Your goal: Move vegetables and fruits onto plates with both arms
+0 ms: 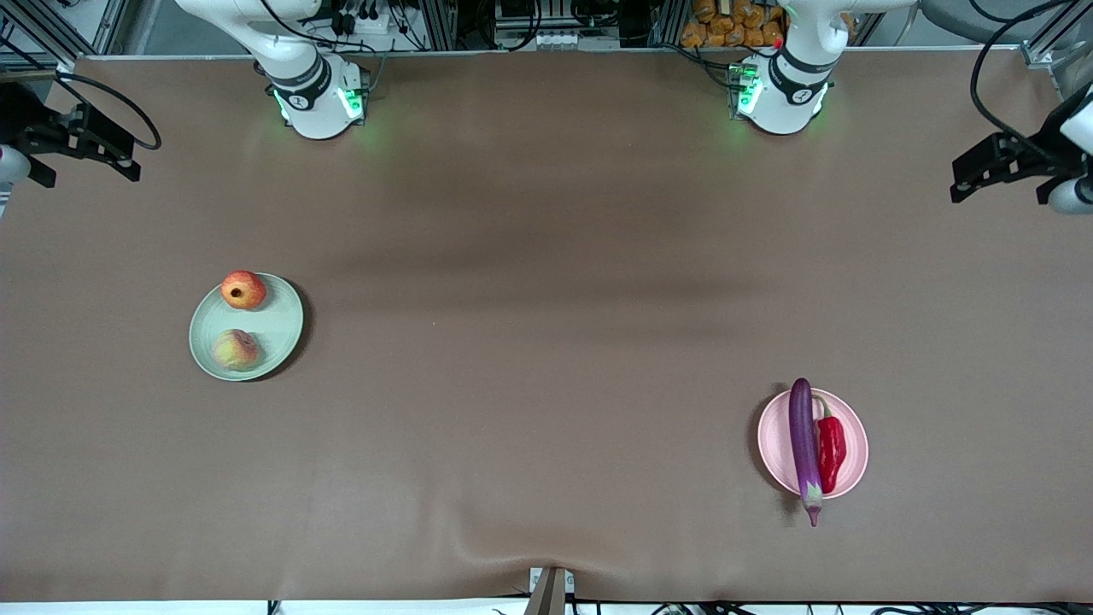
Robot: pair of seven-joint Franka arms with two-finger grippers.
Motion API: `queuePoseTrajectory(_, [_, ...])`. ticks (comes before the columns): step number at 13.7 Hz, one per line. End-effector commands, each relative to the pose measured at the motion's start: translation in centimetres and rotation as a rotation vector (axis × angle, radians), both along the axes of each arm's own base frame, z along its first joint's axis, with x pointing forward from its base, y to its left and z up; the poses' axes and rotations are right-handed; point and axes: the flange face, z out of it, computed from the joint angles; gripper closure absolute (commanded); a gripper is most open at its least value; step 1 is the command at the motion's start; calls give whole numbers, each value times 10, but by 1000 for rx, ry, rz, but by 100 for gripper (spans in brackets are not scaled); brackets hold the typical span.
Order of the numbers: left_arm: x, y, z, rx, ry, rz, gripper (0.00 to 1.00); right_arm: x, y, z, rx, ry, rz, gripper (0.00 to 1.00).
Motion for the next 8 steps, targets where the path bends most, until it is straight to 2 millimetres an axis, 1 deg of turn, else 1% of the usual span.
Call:
queuePoseTrajectory(1, [2,-4,-5,-2,-7,-5,0,-6,-1,1,-17,8,-12,0])
queuePoseTrajectory(6, [0,-9,-4,-16,-8,-6,0,-6,0,1,-11,8,-11,0])
queuePoseTrajectory(8, [0,-7,-4,-16,-8,-1,0,-6,-1,1,-9,8,-14,0])
